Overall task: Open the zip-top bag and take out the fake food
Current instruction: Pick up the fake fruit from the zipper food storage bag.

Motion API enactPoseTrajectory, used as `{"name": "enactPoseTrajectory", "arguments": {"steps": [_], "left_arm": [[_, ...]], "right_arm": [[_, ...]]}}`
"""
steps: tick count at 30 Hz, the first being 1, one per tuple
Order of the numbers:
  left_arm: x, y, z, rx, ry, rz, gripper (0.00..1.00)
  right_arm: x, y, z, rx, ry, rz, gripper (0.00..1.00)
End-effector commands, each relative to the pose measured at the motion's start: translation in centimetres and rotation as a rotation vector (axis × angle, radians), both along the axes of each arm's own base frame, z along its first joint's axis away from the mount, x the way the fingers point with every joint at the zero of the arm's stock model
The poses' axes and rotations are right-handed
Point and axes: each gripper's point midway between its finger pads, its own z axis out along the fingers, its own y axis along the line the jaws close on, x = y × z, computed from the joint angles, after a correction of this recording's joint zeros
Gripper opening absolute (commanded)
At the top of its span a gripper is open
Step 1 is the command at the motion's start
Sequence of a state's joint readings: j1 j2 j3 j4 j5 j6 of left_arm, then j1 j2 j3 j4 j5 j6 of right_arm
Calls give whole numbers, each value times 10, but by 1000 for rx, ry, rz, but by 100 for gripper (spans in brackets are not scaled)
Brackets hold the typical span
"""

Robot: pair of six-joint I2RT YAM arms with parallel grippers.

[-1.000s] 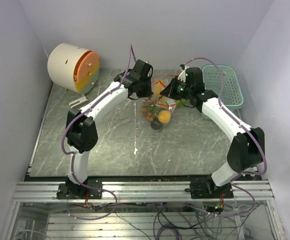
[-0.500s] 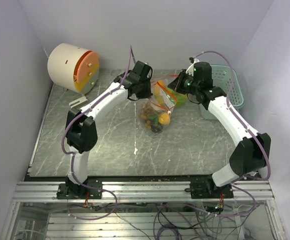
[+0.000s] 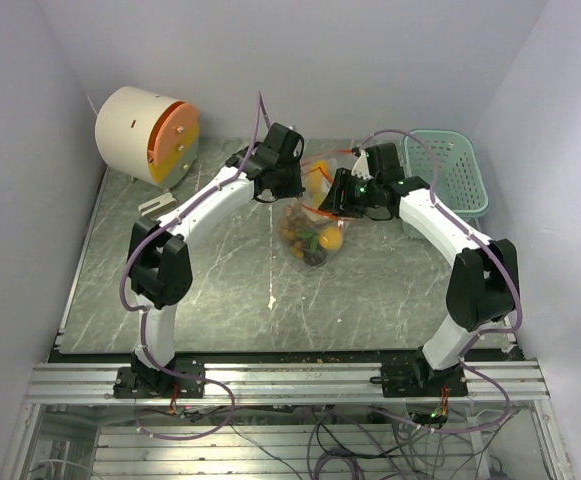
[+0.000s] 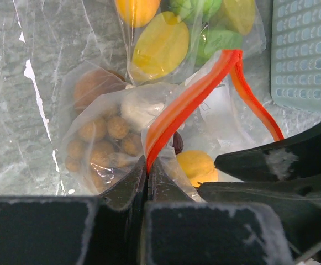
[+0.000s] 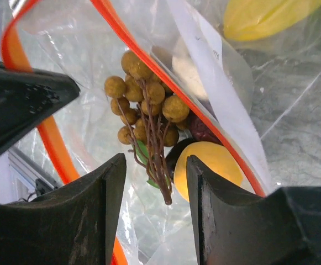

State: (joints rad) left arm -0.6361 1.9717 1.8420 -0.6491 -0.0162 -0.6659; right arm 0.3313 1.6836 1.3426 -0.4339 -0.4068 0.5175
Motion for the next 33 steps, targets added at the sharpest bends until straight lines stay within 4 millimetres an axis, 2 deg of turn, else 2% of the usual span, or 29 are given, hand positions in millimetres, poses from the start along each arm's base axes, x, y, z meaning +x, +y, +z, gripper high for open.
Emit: {"name": "enactPoseTrajectory", "arguments": {"steps": [1,7,12,13,16,18,20,23,26,33], "left_arm": [[1,0,25,-39,-54,-7,7],[1,0,22,-34,-50,-9,7],[2,-1,22,-36,-47,-13,7],[2,-1,22,-36,-47,-14,7],[1,0,23,-33,-50,-14,7],[0,1,22,-29,-49,-13,7],[0,1,22,-31,-49,-14,7],[-2,2,22,-33,-51,-18,7],[-3,2,23,-36,-55,-19,7],[-5,-1,19,-46,-55,-36,7]], "right_arm": [[-23,8,-14,-12,69,95,49],[-41,17,-28,-21,107,132,49],[-43,19,-35,-39,116,133,44],[-43,18,-36,-44,116,131,40],[-40,15,-36,-59,101,113,18],[-37,15,-32,-60,88,105,8],[-35,16,-30,-56,81,106,1],[-34,16,-28,-60,74,105,0],[-30,13,-18,-72,45,96,0],[-9,7,28,-117,-89,73,0]]}}
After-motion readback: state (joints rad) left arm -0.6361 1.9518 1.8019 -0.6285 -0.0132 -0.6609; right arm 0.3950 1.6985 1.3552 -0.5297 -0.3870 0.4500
